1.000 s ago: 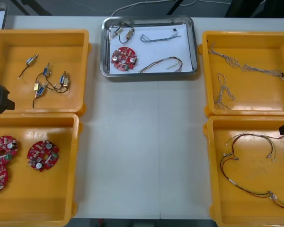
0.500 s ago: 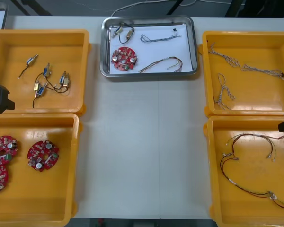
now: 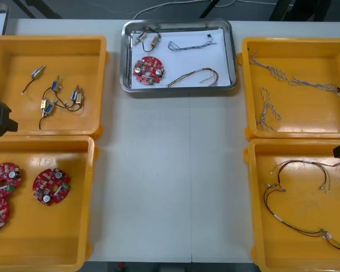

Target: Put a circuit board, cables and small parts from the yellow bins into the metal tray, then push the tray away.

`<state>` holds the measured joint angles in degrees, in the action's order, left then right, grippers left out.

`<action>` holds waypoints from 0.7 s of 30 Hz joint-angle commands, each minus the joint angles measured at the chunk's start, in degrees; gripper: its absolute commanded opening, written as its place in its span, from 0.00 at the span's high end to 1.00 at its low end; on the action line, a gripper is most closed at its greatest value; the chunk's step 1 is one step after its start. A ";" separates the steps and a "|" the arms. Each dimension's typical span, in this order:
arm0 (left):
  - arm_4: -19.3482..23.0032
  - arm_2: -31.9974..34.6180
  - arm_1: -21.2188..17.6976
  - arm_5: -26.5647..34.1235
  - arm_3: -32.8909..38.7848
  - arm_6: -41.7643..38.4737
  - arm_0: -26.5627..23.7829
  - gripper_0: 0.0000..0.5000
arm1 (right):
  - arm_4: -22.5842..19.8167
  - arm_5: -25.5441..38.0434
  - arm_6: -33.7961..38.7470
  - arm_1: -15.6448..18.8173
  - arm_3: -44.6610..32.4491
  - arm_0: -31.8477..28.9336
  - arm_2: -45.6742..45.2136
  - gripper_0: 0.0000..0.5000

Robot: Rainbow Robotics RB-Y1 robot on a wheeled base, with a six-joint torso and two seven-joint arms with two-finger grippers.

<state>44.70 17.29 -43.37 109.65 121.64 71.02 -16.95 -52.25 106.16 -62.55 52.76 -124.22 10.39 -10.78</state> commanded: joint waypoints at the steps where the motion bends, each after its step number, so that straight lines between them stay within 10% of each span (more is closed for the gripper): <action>1: 0.39 -0.06 -2.34 0.35 0.36 -4.75 0.78 0.00 | 0.57 -0.52 -1.70 -0.46 -1.20 -0.63 -1.70 0.00; 21: 0.39 -0.06 -2.34 0.35 0.36 -4.75 0.78 0.00 | 0.57 -0.52 -1.70 -0.46 -1.20 -0.63 -1.70 0.00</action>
